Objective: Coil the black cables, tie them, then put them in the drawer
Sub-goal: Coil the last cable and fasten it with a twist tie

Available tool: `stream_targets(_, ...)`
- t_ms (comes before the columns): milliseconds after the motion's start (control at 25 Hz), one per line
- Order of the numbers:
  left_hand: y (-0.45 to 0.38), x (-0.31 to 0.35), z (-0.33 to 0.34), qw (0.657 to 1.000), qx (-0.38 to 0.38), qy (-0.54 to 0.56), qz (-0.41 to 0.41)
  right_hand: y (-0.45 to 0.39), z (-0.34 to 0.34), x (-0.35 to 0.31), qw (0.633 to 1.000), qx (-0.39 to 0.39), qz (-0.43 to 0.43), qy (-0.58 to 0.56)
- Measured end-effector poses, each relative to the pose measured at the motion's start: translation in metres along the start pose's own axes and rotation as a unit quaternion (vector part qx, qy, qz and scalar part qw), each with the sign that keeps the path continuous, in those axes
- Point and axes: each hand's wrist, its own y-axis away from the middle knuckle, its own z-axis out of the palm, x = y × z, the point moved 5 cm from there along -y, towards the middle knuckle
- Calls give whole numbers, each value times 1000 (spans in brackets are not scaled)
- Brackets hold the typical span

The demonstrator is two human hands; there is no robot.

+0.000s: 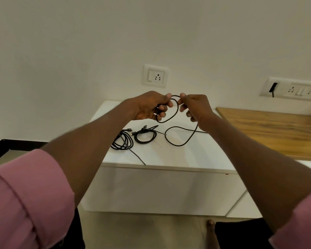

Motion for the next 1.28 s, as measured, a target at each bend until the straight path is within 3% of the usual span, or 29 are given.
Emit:
stream_targets(120,3,3,8,999,-19,-28,-9,-4,-2,0,996,71,-32,37)
stream_targets(360,-2,9,4,997,-9,81,16,-7,-3,-2,979,171,-25,105)
stream_targets(560,-3,23,1,958,-40,274,81,-10,8,7,980,63,-56,182)
stream_targets(800,-2,30,-3,922,12,357,150,0,23,1,900,22,-167,402)
stream_targets(920,-7,29,-5,937,72,299,168,5,35,-3,886,-18,-199,418)
stream_targets(1080,-8,28,-7,962,157,110,195,11,47,-11,914,-108,-212,329)
stream_targets(1280,-5,26,-2,959,155,-82,223,19,42,-22,958,-148,-157,188)
